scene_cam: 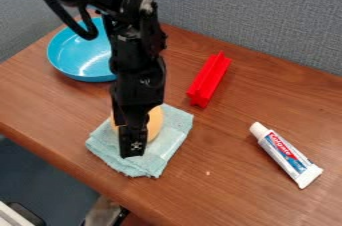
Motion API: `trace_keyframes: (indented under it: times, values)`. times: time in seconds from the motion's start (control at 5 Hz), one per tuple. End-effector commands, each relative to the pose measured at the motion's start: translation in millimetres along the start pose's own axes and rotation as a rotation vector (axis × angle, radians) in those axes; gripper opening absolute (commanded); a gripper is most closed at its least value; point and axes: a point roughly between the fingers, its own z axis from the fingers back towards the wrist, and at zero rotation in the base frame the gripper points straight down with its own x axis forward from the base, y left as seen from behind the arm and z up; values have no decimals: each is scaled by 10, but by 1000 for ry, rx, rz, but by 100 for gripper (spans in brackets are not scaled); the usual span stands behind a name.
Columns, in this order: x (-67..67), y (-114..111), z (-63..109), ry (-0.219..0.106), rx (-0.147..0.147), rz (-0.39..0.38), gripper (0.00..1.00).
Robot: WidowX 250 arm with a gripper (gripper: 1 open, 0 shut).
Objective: Put the yellow ball on the blue plate
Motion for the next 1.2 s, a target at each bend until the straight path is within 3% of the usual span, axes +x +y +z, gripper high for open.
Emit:
trace_keyframes:
  times: [0.0,1.0]
  values:
    - [33,67,-16,-12,13,1,100]
    - [69,135,-182,0,-17,13,100]
